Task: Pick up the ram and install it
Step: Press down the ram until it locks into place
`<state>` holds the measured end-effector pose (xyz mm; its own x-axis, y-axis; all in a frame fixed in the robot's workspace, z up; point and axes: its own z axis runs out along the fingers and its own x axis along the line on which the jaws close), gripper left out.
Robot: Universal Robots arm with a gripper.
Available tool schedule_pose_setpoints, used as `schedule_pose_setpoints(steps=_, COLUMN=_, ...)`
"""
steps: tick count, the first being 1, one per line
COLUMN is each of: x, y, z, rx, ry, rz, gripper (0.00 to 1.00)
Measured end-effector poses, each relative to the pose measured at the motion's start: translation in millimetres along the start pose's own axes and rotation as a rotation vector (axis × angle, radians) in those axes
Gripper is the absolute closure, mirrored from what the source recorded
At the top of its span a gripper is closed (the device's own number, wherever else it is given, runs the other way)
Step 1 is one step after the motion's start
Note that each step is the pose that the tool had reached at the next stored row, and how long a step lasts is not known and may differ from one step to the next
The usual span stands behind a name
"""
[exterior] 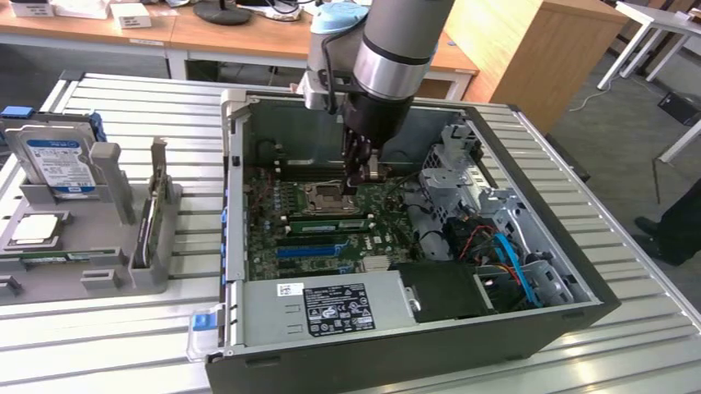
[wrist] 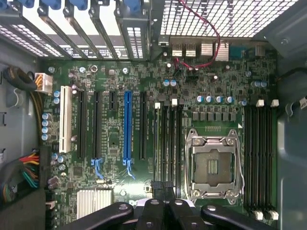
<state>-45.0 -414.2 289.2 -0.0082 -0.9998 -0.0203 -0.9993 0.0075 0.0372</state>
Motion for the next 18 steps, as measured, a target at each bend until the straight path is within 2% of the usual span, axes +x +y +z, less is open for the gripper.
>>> schedule_pose_setpoints(steps=14, x=0.0, y=0.0, z=0.0, rx=0.0002, ry=0.0000, rz=0.001, gripper=0.89)
schedule_pose_setpoints(steps=18, x=-0.4, y=0.3, z=0.1, rx=0.0042, ry=-0.0017, rz=0.040, gripper=0.89)
